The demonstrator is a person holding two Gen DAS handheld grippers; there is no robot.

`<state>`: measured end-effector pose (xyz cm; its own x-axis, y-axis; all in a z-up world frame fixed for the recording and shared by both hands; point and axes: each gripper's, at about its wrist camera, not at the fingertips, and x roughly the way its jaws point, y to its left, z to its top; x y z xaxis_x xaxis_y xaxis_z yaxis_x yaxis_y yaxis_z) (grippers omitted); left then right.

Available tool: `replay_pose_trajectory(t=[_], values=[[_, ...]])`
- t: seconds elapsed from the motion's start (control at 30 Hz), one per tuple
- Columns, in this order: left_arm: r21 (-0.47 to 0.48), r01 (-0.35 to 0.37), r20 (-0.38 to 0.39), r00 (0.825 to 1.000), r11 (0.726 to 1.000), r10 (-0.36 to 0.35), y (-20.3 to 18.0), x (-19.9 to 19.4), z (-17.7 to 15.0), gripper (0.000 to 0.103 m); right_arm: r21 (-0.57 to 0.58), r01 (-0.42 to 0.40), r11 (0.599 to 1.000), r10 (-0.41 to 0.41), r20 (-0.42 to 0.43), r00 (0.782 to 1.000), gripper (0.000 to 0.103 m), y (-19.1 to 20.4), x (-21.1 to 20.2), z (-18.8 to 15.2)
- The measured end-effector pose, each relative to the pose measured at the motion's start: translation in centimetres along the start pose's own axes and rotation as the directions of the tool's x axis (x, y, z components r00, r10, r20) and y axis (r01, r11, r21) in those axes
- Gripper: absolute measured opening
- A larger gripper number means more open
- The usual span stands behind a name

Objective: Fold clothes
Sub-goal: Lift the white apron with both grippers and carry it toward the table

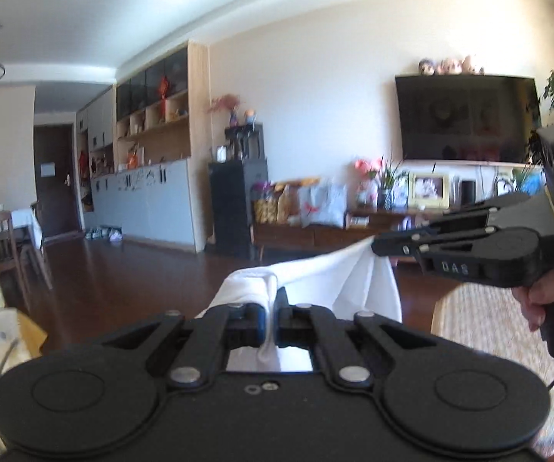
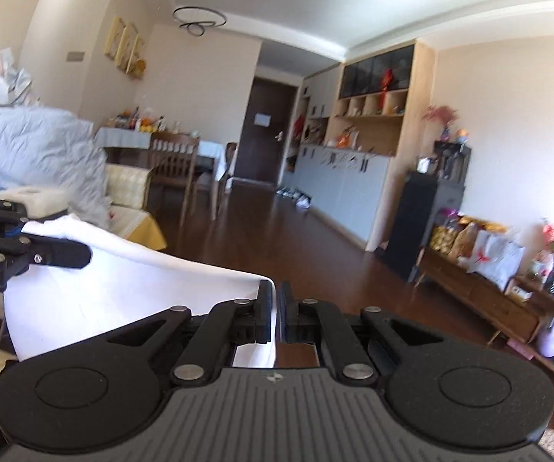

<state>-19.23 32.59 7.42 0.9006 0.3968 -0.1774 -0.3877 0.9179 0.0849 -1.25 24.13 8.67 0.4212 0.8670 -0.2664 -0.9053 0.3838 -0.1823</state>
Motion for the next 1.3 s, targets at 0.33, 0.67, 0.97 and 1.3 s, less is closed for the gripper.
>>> replay_pose_trajectory(t=[0.33,0.67,0.97,1.3], values=[[-0.009,0.047,0.042,0.998,0.999,-0.047,-2.3,-0.7,2.3,0.103,0.053,-0.061,0.997,0.063,-0.036,0.997,0.004,-2.4,-2.5,-3.1],[0.01,0.135,-0.054,0.989,0.991,-0.135,-3.2,-6.4,-2.3,0.103,0.12,-0.259,0.958,0.276,-0.158,0.948,0.072,-1.5,-0.6,-7.9],[-0.028,0.138,-0.101,0.985,0.99,-0.14,-0.7,-9.9,-4.7,0.103,0.032,-0.371,0.928,0.361,-0.317,0.877,0.072,3.7,5.1,-10.9],[-0.082,0.136,-0.116,0.983,0.987,-0.145,1.2,-9.2,-6.7,0.103,-0.08,-0.417,0.905,0.378,-0.296,0.877,0.037,8.2,7.2,-11.6]])
